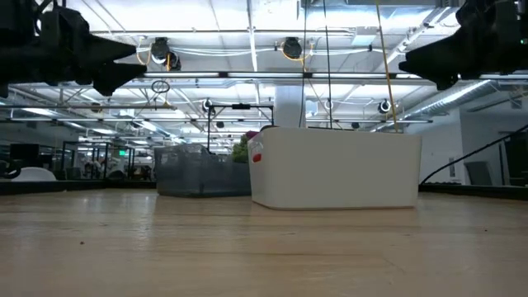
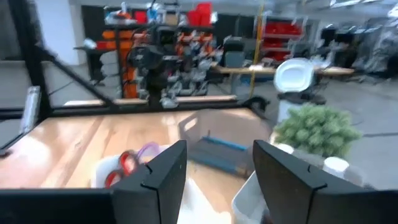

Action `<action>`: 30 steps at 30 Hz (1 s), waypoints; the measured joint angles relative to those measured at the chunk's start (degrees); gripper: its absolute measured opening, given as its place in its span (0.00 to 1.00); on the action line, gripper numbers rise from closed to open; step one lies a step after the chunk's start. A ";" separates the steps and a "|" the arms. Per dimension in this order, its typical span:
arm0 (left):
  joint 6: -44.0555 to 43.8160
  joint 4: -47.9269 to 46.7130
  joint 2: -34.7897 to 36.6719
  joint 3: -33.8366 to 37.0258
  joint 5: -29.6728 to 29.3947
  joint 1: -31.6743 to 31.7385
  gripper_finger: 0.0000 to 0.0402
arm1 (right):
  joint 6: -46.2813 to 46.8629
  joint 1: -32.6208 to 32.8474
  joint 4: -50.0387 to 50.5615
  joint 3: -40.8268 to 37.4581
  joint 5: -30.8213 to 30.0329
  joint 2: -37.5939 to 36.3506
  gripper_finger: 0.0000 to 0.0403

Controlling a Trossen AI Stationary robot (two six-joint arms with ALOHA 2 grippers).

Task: Pick & Place Paint Supplies
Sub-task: Return to Home Position

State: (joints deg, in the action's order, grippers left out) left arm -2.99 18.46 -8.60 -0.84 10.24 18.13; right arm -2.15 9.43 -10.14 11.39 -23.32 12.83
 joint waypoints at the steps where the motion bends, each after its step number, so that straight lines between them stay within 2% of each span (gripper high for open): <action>1: 0.88 -0.41 0.01 0.00 -0.23 0.00 0.83 | 0.29 -0.18 1.81 -0.15 0.92 -1.08 0.44; 3: 2.28 -2.29 0.02 0.00 -0.35 0.00 0.83 | 1.49 -0.53 4.82 -0.19 2.65 -2.75 0.44; 10: 1.19 -4.44 -0.02 0.00 -0.33 0.00 0.83 | 1.51 -0.81 8.75 -0.21 2.68 -5.71 0.43; 16: 2.52 0.92 -0.01 0.00 -0.33 0.00 0.83 | 0.45 -0.88 2.72 -5.46 6.88 -6.78 0.45; 19: 2.77 2.05 0.00 0.00 -0.33 0.00 0.83 | -0.27 -0.91 -0.66 -7.55 7.11 -7.06 0.45; 21: 2.77 2.16 0.00 0.00 -0.33 0.00 0.83 | -0.18 -1.22 -0.56 -8.09 7.27 -7.36 0.44; 25: 2.78 2.16 0.00 0.00 -0.31 0.00 0.83 | -0.08 -1.27 1.76 -8.43 11.61 -7.18 0.44; 30: 3.65 2.19 0.00 0.00 -0.33 0.00 0.83 | 0.54 -1.27 6.15 -8.52 11.58 -7.04 0.45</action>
State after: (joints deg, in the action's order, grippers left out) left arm 0.66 20.64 -8.60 -0.84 9.91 18.13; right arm -1.62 8.16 -3.99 2.87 -11.74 5.80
